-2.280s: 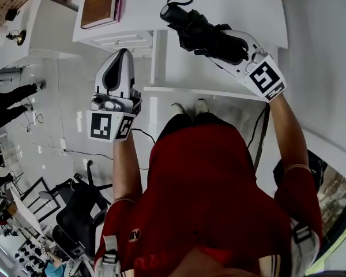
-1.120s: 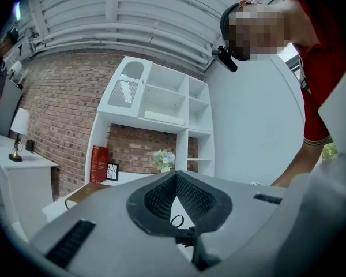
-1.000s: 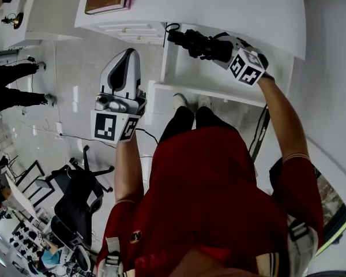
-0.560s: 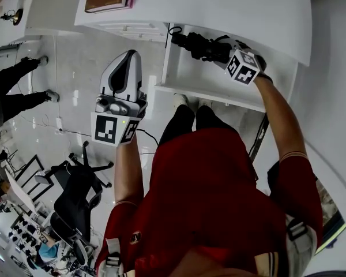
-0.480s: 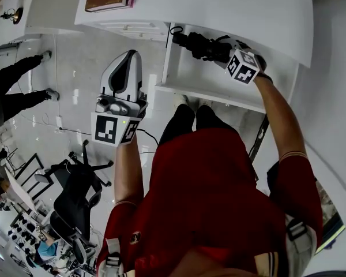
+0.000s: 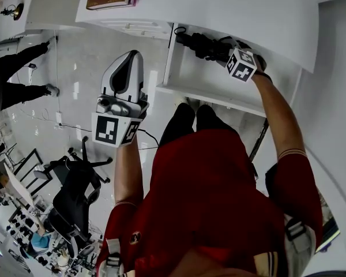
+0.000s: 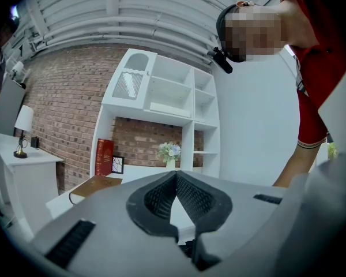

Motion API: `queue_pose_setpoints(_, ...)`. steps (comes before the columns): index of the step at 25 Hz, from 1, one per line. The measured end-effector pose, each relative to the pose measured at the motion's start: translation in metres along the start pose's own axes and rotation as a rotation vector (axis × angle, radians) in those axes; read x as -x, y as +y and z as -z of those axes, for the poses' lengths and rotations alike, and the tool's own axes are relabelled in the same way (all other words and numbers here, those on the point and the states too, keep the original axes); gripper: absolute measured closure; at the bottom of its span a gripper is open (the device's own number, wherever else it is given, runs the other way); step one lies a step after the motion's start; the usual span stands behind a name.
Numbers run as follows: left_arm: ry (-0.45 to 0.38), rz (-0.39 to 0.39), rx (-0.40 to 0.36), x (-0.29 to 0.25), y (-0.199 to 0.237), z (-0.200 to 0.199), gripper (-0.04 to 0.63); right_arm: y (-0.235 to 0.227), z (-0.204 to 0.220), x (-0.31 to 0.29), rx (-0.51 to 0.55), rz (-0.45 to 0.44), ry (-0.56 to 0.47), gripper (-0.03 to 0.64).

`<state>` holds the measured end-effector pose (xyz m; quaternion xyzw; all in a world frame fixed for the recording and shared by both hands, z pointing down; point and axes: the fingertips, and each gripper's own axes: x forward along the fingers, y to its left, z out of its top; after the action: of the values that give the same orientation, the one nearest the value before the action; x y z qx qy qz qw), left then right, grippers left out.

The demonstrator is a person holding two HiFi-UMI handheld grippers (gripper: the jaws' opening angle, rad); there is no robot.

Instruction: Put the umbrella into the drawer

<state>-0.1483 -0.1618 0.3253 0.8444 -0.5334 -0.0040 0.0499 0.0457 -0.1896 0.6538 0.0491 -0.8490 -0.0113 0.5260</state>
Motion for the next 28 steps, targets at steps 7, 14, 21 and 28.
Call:
queue_pose_setpoints(7, 0.015, -0.002, 0.007, 0.004, 0.001, 0.002, 0.589, -0.002, 0.003, -0.006, -0.011, -0.001, 0.033, 0.365)
queue_pose_setpoints(14, 0.027, -0.002, 0.009, 0.004, 0.003, 0.008, 0.589, -0.007, 0.006, -0.016, -0.013, -0.004, 0.048, 0.365)
queue_pose_setpoints(21, 0.034, 0.001, 0.013, 0.005, 0.002, 0.012, 0.589, -0.007, 0.009, -0.021, -0.024, -0.022, 0.065, 0.335)
queue_pose_setpoints(28, 0.041, 0.011, 0.011, 0.007, -0.001, 0.012, 0.589, -0.004, 0.006, -0.017, -0.039, 0.005, 0.051, 0.304)
